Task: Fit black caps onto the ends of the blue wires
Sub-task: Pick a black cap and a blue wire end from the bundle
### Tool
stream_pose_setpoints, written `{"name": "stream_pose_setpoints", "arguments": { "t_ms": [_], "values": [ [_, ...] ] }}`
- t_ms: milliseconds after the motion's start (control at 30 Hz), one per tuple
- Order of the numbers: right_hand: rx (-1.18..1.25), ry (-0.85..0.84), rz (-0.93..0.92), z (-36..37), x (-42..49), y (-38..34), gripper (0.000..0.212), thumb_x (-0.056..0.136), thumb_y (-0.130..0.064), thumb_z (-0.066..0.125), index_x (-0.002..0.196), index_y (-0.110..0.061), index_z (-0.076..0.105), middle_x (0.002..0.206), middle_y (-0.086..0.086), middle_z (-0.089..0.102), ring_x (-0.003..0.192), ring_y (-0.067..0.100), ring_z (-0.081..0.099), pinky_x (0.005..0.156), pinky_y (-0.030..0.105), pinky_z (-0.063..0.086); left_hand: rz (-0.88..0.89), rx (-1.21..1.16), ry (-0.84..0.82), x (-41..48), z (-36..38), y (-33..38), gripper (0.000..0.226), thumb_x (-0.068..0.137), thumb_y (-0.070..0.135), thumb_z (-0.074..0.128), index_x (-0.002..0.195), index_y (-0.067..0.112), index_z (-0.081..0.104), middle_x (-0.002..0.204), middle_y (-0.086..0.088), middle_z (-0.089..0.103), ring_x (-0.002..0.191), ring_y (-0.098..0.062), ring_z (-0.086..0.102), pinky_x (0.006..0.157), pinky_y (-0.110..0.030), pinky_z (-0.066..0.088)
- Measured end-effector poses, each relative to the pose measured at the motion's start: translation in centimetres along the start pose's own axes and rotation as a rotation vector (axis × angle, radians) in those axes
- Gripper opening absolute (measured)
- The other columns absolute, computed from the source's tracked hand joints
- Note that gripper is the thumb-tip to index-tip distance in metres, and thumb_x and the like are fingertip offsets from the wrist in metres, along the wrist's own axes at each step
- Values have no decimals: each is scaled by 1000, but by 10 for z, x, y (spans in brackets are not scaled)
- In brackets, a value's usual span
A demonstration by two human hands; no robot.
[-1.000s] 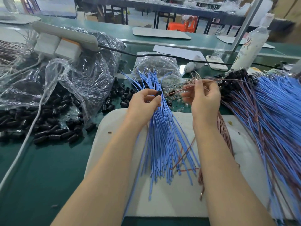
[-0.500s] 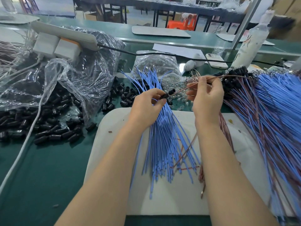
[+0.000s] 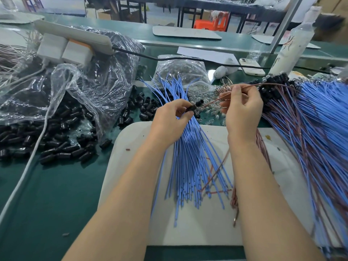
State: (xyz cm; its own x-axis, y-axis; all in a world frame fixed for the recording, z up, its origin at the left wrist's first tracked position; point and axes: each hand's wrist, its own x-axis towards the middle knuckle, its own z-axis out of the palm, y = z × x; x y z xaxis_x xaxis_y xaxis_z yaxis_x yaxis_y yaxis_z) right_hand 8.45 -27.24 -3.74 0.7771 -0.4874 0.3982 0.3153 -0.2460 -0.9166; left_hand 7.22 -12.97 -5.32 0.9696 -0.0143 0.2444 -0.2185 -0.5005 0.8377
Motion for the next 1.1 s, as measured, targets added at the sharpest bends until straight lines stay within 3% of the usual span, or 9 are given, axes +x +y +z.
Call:
{"name": "stream_pose_setpoints", "arguments": {
  "t_ms": [133, 400, 567, 700, 767, 867, 933, 1000, 1100],
  "values": [
    [11, 4, -4, 1, -2, -1, 15, 99, -19, 46, 87, -23, 53, 76, -3, 65, 56, 5, 59, 63, 29, 53, 16, 34, -18, 0, 2, 0, 13, 92, 20, 60, 102, 22, 67, 92, 5, 63, 85, -10, 55, 62, -2, 33],
    [-110, -157, -9, 4, -6, 3, 18, 98, -21, 49, 81, -24, 53, 76, 0, 66, 60, 9, 60, 66, 33, 52, 78, 61, -10, -1, 3, 1, 12, 90, 19, 61, 101, 21, 67, 84, 13, 60, 79, -4, 53, 63, 1, 34],
    [-227, -402, 35, 11, -12, 2, 13, 93, -21, 58, 88, -13, 67, 85, 4, 70, 83, 20, 67, 83, 46, 54, 131, 36, 41, -1, 3, 5, 12, 88, 16, 64, 99, 17, 70, 74, 24, 56, 73, 6, 53, 65, 1, 34],
    [70, -410, 187, 13, -16, -6, 15, 97, -30, 51, 93, -30, 66, 88, -6, 66, 81, 9, 62, 79, 32, 54, 154, -36, 82, -2, 0, 7, 11, 88, 18, 65, 97, 16, 71, 72, 23, 58, 72, 10, 53, 66, -1, 35],
    [228, -397, 266, 13, -16, -9, 23, 100, -29, 45, 94, -32, 67, 93, -5, 68, 84, 11, 64, 77, 29, 54, 169, -41, 79, -3, 0, 9, 12, 88, 18, 66, 99, 17, 71, 74, 23, 59, 74, 9, 54, 66, 1, 33],
    [155, -488, 284, 18, -21, -13, 27, 100, -26, 41, 97, -30, 67, 103, 2, 71, 99, 18, 67, 82, 32, 54, 206, -84, 74, -4, 0, 14, 14, 88, 15, 66, 100, 15, 71, 78, 16, 64, 75, 8, 56, 70, -1, 36],
    [147, -579, 295, 21, -26, -16, 29, 102, -36, 37, 100, -29, 65, 99, 3, 72, 93, 16, 69, 80, 32, 56, 161, -209, 95, -3, -3, 18, 12, 89, 14, 65, 99, 15, 71, 82, 8, 69, 79, -1, 61, 77, -12, 45],
    [167, -638, 267, 22, -31, -21, 28, 102, -35, 39, 107, -19, 60, 82, 5, 71, 72, 13, 68, 68, 30, 57, 20, -479, 157, 0, -6, 17, 8, 90, 14, 63, 96, 14, 68, 83, 2, 69, 81, -13, 63, 79, -31, 53],
    [98, -720, 86, 21, -40, -34, 15, 98, -11, 50, 112, -13, 46, 55, -1, 55, 48, 8, 48, 51, 20, 42, -270, -934, 182, 5, -15, 11, 14, 94, 20, 57, 89, 10, 65, 69, 2, 64, 69, -17, 54, 65, -30, 45]
  ]
}}
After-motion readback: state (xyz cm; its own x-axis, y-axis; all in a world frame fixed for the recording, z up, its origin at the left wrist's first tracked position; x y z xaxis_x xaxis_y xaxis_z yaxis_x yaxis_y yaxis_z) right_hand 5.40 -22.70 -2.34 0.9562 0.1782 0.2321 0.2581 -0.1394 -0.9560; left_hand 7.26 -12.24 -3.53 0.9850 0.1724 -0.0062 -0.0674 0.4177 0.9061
